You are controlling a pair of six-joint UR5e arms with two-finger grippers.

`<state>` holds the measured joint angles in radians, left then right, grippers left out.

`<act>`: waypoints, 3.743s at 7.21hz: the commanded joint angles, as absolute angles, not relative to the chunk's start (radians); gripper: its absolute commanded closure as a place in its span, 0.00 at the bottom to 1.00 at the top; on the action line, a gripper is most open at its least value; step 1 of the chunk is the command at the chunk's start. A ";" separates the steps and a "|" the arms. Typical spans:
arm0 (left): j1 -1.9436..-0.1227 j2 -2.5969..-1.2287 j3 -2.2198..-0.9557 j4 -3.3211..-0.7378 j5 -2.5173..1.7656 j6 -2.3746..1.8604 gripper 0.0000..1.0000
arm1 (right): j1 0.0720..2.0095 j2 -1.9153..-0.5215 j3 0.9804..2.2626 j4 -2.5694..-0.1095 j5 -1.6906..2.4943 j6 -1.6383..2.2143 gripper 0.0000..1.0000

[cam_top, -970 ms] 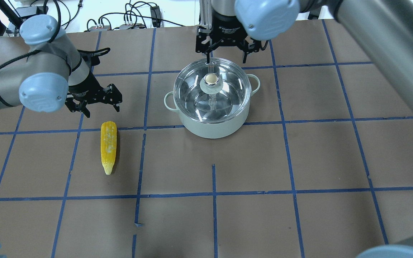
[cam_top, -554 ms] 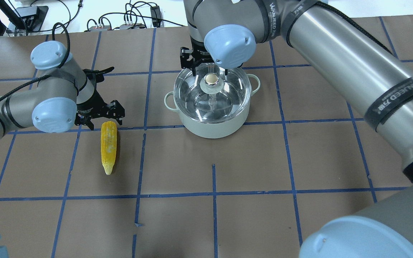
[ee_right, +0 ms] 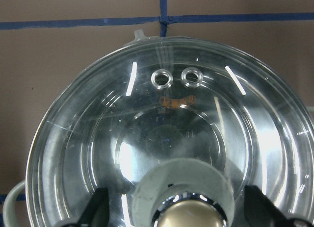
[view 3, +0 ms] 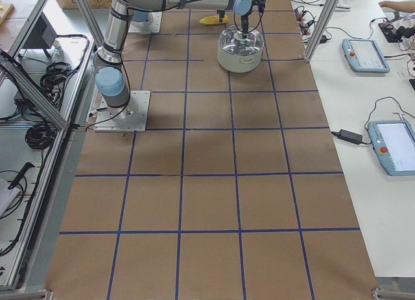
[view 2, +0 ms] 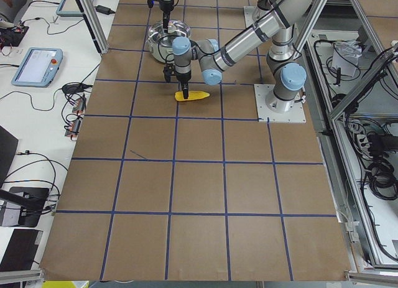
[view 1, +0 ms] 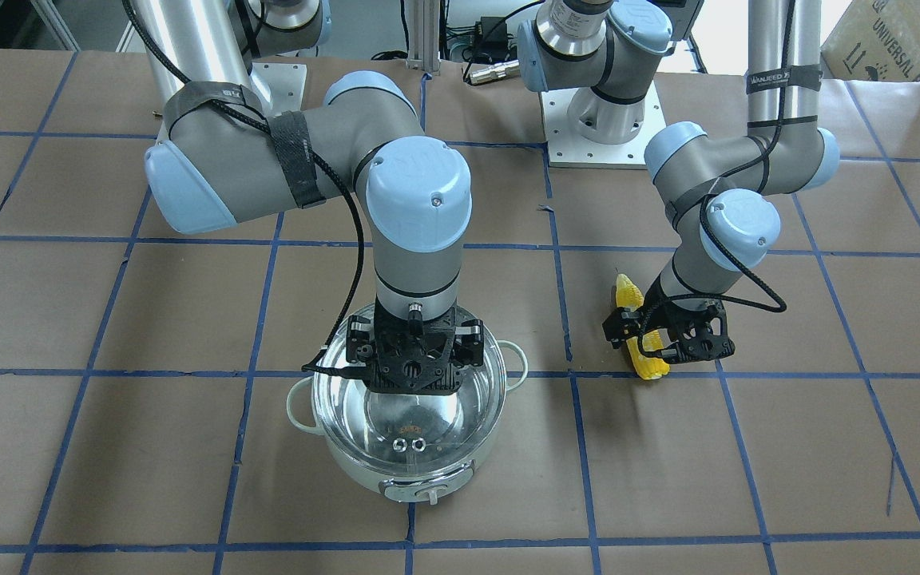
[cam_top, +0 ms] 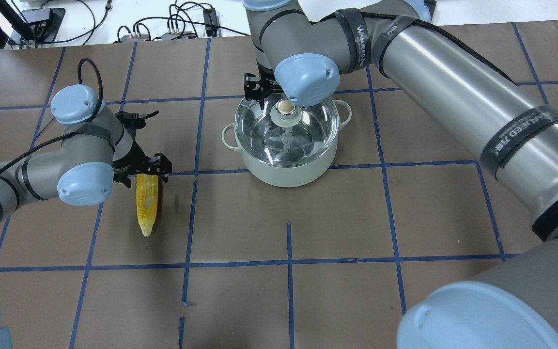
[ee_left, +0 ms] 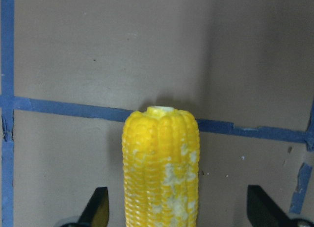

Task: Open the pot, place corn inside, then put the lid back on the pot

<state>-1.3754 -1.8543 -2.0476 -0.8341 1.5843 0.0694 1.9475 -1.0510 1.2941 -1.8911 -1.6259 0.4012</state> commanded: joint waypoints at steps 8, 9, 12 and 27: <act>-1.365 -1.855 -2.016 -0.782 1.659 0.075 0.99 | 1.927 -1.071 1.246 -1.815 -1.618 0.400 0.78; -1.367 -1.847 -2.007 -0.802 1.663 0.075 0.99 | 1.924 -1.092 1.199 -1.746 -1.618 0.397 0.80; -1.390 -1.818 -1.885 -0.974 1.683 0.057 0.99 | 1.763 -1.097 1.170 -1.648 -1.626 0.130 0.88; -1.884 -2.178 -1.154 -1.347 1.551 -0.640 0.99 | 1.378 -1.097 1.445 -1.876 -1.560 -0.331 0.92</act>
